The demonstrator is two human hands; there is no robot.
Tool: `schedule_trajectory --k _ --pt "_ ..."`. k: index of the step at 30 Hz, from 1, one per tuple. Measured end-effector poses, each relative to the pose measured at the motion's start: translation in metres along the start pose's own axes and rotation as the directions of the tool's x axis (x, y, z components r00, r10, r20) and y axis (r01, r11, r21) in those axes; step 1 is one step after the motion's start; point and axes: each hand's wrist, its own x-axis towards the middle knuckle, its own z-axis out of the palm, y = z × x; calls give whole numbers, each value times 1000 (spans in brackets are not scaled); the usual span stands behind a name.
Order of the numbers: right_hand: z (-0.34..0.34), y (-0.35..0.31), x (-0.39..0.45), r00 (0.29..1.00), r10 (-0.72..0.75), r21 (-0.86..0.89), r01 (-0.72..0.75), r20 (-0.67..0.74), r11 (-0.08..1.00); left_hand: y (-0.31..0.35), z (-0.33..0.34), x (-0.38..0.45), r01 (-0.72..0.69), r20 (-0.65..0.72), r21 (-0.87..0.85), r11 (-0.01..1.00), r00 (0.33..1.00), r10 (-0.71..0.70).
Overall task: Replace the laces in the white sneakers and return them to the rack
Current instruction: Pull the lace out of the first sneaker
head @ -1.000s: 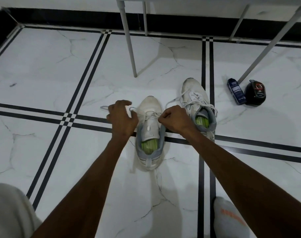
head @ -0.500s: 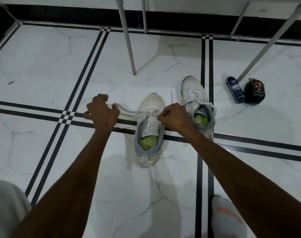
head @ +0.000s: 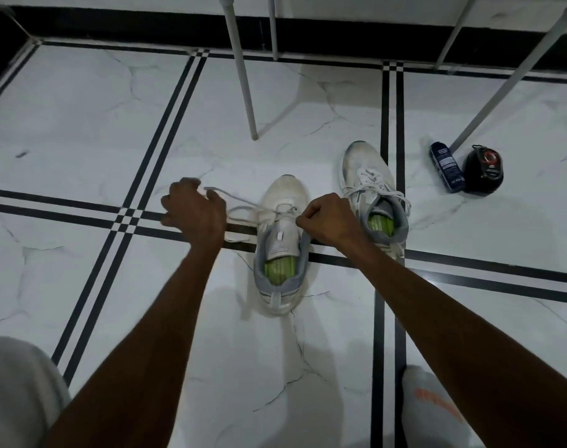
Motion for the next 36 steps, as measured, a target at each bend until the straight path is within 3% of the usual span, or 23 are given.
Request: schedule_trajectory --k 2,4,5,7,9,10,11,12,13,14,15,17,20,23,25,27,31,34,36 --pt "1 -1 1 1000 -3 7 3 11 1000 5 7 -12 -304 124 -134 943 939 320" --pt "2 -2 2 1000 -17 2 17 9 1000 11 20 -32 -555 302 -191 810 751 586" --pt "3 -3 3 1000 -28 -4 28 5 1000 15 26 -39 -631 372 -156 760 675 637" --pt "5 -4 3 999 -38 -16 38 5 999 19 34 -49 -689 457 -64 722 623 635" --pt "6 -4 3 999 -40 -34 40 9 999 20 36 -55 -708 452 -15 706 625 636" --pt "6 -3 3 999 -34 -41 34 8 999 18 35 -54 -674 390 -26 738 673 629" --pt "5 -3 2 1000 -23 -48 23 9 999 15 30 -47 -569 263 -72 819 781 566" --pt "4 -3 1 1000 -12 -56 13 11 998 13 21 -36 -400 114 -135 907 903 415" --pt "2 -2 1 1000 0 -56 0 11 998 7 14 -19 -229 -1 -187 955 972 233" --pt "1 -1 -1 1000 14 -44 -14 7 999 -1 9 -5 -126 -47 -198 972 992 119" --pt "1 0 -2 1000 25 -24 -25 5 999 -7 6 2 -100 -28 -197 975 995 96" --pt "0 1 -3 1000 29 -8 -29 1 1000 -7 6 -7 -214 70 -269 939 968 241" --pt "4 -5 1 1000 18 -31 -18 3 999 -1 17 -50 -352 242 -365 862 858 453" --pt "5 -1 4 1000 22 -75 -21 16 997 -15 25 -59 -414 351 -323 851 783 514" --pt "2 6 5 999 30 -105 -33 -30 994 -27 25 -50 -399 312 -351 847 803 507" --pt "5 5 4 996 -63 -191 49 -67 980 -30 22 -51 -318 304 -427 847 831 465" --pt "27 -22 4 940 -334 -429 330 68 841 -22 24 -59 -207 328 -489 847 856 399" --pt "40 -30 7 903 -406 -545 414 142 729 -23 23 -57 -209 319 -488 847 861 396" --pt "40 -23 12 901 -418 -522 413 115 746 -25 22 -55 -219 314 -481 849 861 400"
